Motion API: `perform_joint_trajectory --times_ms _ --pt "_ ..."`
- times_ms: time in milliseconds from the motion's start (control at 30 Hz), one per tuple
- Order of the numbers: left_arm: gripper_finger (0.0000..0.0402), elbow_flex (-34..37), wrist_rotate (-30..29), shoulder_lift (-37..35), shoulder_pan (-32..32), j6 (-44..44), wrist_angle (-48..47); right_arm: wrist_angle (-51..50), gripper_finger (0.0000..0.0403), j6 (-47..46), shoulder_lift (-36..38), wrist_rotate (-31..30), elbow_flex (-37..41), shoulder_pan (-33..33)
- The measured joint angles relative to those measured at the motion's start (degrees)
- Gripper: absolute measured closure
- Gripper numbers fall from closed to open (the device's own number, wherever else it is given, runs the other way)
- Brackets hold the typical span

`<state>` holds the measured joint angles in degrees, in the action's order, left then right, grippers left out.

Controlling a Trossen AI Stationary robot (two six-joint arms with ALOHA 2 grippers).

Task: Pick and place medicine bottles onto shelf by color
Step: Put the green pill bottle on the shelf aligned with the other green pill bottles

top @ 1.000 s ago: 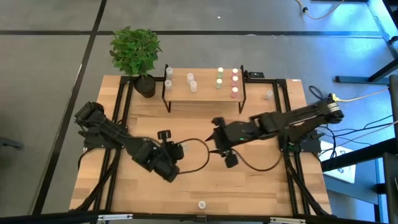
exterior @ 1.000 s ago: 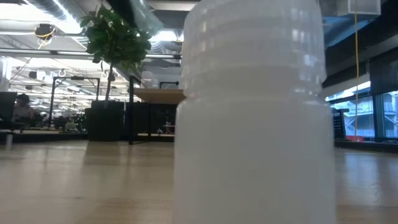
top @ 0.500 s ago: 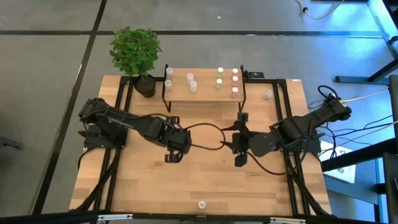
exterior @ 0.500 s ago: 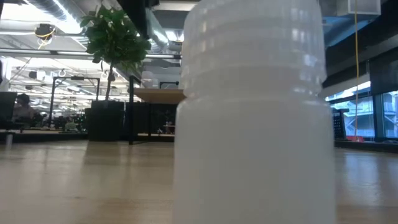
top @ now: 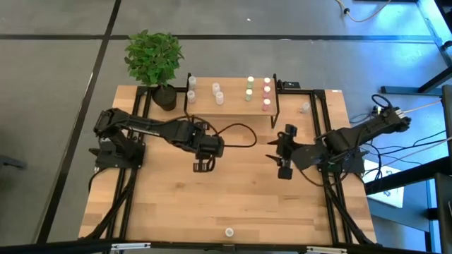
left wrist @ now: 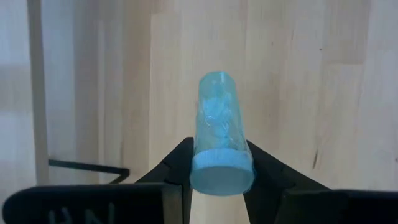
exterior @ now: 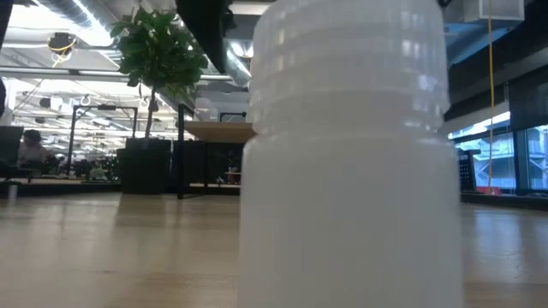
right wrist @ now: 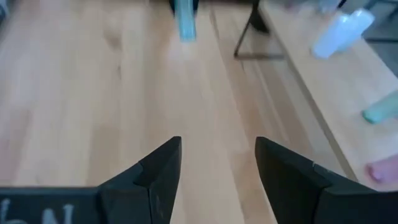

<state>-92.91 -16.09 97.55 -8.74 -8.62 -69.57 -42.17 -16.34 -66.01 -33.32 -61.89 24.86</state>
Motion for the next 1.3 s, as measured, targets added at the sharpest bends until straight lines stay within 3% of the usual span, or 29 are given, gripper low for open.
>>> perform_joint_trajectory --times_ms 200,333,600,900,1300 --pt "0.0314 0.0 1.6 2.7 1.8 3.6 1.5 16.8 0.0196 4.6 10.5 2.1 10.0 0.0" --pt "0.0314 0.0 5.0 4.9 2.4 6.1 1.1 24.0 0.0196 8.7 13.5 4.7 14.2 -0.2" --pt "0.0314 0.0 8.3 11.3 2.4 9.9 1.0 25.4 0.0196 9.4 13.4 12.3 17.8 -0.8" --pt "0.0314 0.0 8.6 18.3 2.4 9.4 1.2 25.5 0.0196 13.9 13.4 12.2 18.0 -0.9" --pt "0.0314 0.0 11.2 19.3 2.5 7.2 1.6 25.6 0.0196 13.8 13.4 12.4 18.0 -0.9"
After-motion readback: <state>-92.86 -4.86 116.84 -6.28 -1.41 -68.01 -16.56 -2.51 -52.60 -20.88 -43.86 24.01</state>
